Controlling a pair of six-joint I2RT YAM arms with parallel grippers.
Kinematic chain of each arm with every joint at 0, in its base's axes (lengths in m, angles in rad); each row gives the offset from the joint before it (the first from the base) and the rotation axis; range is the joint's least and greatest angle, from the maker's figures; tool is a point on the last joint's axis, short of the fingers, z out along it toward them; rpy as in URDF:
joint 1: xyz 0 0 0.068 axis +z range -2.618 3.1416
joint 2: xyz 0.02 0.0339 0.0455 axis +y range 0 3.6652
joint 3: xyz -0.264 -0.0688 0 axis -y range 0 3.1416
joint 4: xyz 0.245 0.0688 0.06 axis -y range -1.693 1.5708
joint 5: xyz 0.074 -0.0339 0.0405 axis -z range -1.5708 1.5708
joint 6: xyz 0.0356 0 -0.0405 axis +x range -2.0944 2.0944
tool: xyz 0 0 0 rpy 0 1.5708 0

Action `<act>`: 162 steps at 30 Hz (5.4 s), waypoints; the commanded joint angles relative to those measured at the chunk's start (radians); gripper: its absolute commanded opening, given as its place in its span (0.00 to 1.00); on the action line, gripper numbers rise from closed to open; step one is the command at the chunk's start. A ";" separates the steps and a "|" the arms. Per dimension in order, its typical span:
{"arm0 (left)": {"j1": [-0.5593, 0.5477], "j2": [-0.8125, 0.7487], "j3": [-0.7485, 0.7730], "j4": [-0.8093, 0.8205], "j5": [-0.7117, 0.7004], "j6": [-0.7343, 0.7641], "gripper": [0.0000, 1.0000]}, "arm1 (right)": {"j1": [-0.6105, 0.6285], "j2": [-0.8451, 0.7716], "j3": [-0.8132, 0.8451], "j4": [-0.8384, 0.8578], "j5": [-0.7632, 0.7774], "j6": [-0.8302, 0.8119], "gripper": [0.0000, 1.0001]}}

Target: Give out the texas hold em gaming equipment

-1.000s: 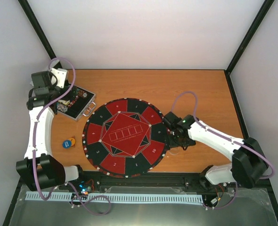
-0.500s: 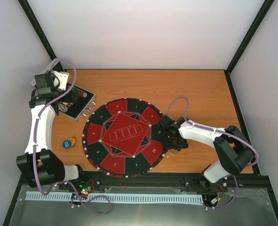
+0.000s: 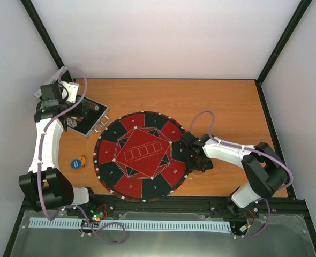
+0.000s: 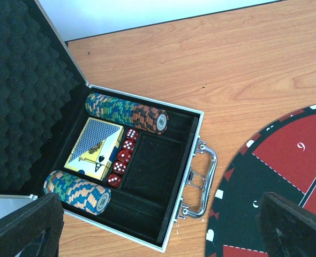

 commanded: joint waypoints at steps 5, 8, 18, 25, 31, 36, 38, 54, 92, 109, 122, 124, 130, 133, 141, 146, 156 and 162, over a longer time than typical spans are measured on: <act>0.004 0.009 0.011 -0.004 -0.005 -0.021 1.00 | 0.004 0.037 -0.030 -0.005 0.033 0.005 0.76; 0.004 0.013 0.015 -0.005 -0.006 -0.021 1.00 | 0.001 0.035 -0.039 0.011 0.018 0.006 0.78; 0.004 0.027 0.030 -0.014 -0.005 -0.021 1.00 | -0.033 0.022 -0.102 0.089 -0.091 0.014 0.62; 0.004 0.036 0.045 -0.026 -0.002 -0.020 1.00 | -0.034 0.003 -0.061 0.042 -0.057 0.019 0.51; 0.004 0.040 0.061 -0.032 0.004 -0.016 1.00 | -0.034 -0.069 0.033 -0.055 -0.033 -0.016 0.47; 0.004 0.050 0.065 -0.034 0.002 -0.018 1.00 | -0.027 -0.107 0.089 -0.079 -0.115 -0.093 0.42; 0.004 0.054 0.064 -0.036 0.002 -0.019 1.00 | -0.015 -0.117 0.123 -0.085 -0.172 -0.138 0.40; 0.004 0.062 0.062 -0.050 0.027 -0.018 1.00 | 0.099 -0.043 0.258 -0.061 -0.238 -0.199 0.34; 0.004 0.075 0.129 -0.660 -0.105 0.237 1.00 | 0.072 -0.124 0.257 0.174 0.019 -0.257 1.00; 0.015 0.083 -0.242 -0.555 -0.210 0.267 1.00 | -0.099 -0.173 0.049 0.417 -0.021 -0.345 1.00; 0.051 0.143 -0.310 -0.314 -0.317 0.244 1.00 | -0.130 -0.120 0.041 0.438 -0.077 -0.350 1.00; 0.052 0.144 -0.340 -0.284 -0.329 0.256 1.00 | -0.134 -0.109 0.045 0.433 -0.070 -0.352 1.00; 0.076 0.145 -0.390 -0.202 -0.317 0.280 1.00 | -0.152 -0.091 0.052 0.430 -0.083 -0.352 1.00; 0.105 0.178 -0.401 -0.186 -0.309 0.277 1.00 | -0.158 -0.076 0.055 0.426 -0.087 -0.353 1.00; 0.112 0.199 -0.422 -0.176 -0.262 0.280 0.97 | -0.173 -0.060 0.059 0.425 -0.096 -0.353 1.00; 0.113 0.202 -0.418 -0.186 -0.237 0.287 0.87 | -0.185 -0.054 0.062 0.425 -0.110 -0.353 1.00; 0.111 0.218 -0.388 -0.191 -0.190 0.278 0.76 | -0.198 -0.055 0.061 0.427 -0.122 -0.351 1.00; 0.112 0.222 -0.324 -0.216 -0.152 0.274 0.79 | -0.201 -0.058 0.061 0.423 -0.124 -0.351 1.00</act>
